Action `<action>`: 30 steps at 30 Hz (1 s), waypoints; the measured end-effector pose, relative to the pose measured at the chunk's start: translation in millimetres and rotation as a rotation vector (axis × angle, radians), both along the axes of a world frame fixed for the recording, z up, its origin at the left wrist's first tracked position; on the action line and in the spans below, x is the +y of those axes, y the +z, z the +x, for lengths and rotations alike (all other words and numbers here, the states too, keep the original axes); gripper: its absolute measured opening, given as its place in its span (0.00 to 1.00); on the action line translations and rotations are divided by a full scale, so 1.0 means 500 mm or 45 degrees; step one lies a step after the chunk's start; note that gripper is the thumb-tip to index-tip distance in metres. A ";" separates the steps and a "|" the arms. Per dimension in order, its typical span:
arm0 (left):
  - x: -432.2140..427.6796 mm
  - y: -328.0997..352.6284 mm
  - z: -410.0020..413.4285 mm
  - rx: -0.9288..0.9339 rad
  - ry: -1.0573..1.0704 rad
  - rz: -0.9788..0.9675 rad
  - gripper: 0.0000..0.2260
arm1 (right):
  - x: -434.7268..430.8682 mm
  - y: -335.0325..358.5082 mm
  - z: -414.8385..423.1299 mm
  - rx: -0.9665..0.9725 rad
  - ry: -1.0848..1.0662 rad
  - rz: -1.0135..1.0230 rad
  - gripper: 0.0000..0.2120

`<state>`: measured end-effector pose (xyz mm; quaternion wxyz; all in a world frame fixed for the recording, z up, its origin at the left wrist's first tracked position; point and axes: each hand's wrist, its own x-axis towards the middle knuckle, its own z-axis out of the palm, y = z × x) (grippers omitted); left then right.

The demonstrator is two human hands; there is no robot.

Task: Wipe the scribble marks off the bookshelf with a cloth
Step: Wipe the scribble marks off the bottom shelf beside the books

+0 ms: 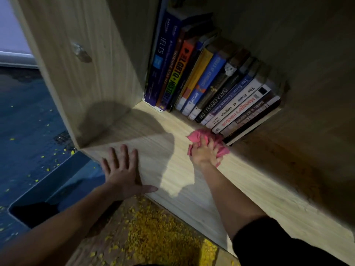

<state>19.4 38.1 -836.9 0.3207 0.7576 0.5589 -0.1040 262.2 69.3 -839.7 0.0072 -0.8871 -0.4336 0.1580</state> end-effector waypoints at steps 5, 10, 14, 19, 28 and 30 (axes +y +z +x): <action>0.008 0.003 -0.003 0.035 0.013 -0.027 0.64 | 0.038 0.002 -0.099 0.086 0.635 0.089 0.26; 0.006 0.007 -0.006 0.029 0.013 -0.054 0.59 | -0.207 -0.020 -0.002 0.063 1.024 0.221 0.24; 0.011 0.004 -0.005 0.003 0.010 -0.062 0.58 | -0.331 -0.042 0.215 -0.181 0.307 0.196 0.33; 0.015 -0.012 -0.012 0.000 0.024 -0.020 0.57 | -0.219 -0.024 0.040 -0.115 -0.119 0.116 0.27; 0.004 0.003 -0.010 -0.021 0.070 0.053 0.58 | -0.378 -0.013 -0.111 0.055 0.339 0.145 0.31; 0.003 0.000 -0.007 -0.009 0.066 0.061 0.57 | -0.438 -0.014 -0.069 -0.033 0.203 0.157 0.27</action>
